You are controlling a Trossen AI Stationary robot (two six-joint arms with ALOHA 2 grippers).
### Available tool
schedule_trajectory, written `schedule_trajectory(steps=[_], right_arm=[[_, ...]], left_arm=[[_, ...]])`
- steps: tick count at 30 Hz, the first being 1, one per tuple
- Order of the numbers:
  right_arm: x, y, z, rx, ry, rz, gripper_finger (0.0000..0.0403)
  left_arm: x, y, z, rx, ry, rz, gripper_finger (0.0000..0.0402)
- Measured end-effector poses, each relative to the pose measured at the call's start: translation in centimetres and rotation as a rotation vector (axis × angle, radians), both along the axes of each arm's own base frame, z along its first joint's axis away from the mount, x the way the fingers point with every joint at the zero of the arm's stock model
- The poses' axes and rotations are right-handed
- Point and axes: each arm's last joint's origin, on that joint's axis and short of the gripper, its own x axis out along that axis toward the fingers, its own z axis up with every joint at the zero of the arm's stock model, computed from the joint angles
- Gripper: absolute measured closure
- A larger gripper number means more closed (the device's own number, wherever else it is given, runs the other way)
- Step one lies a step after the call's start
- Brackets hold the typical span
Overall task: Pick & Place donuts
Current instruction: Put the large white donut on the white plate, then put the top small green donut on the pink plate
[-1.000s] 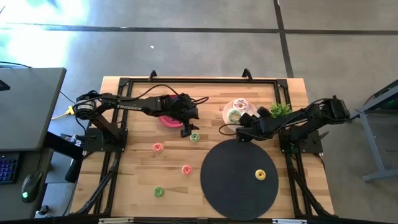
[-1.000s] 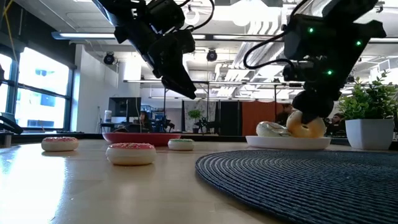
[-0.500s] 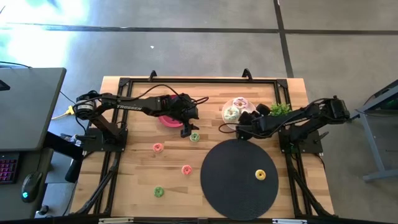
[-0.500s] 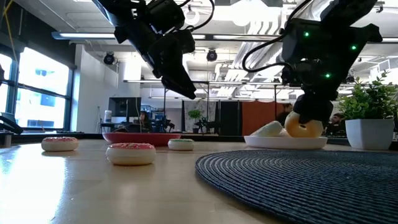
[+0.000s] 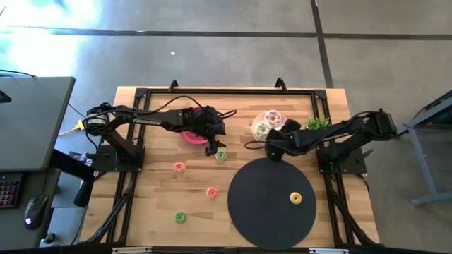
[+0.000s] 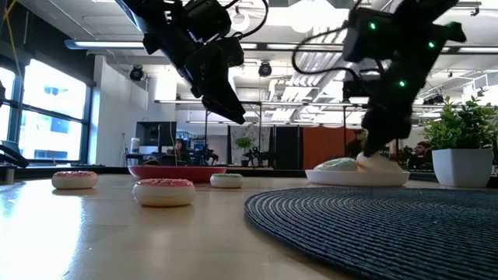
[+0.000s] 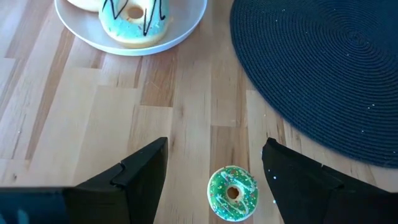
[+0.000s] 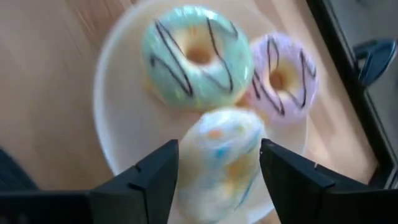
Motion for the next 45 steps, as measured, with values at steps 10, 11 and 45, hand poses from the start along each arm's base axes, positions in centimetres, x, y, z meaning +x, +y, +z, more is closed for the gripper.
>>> schedule_trajectory(steps=[10,11,45], right_arm=[[3.1,0.2,5.2,0.018,-0.053,0.149,0.0185],[3.5,0.3,5.8,0.034,-0.067,0.168,0.0185],[14.9,0.7,-3.8,0.219,-0.482,0.826,0.0185]], left_arm=[[-0.1,0.0,-0.1,0.011,0.007,-0.012,0.0149],[-0.2,0.0,-0.1,0.023,0.019,-0.026,0.0149],[-19.5,-3.3,6.7,0.136,-0.211,0.29,0.0227]])
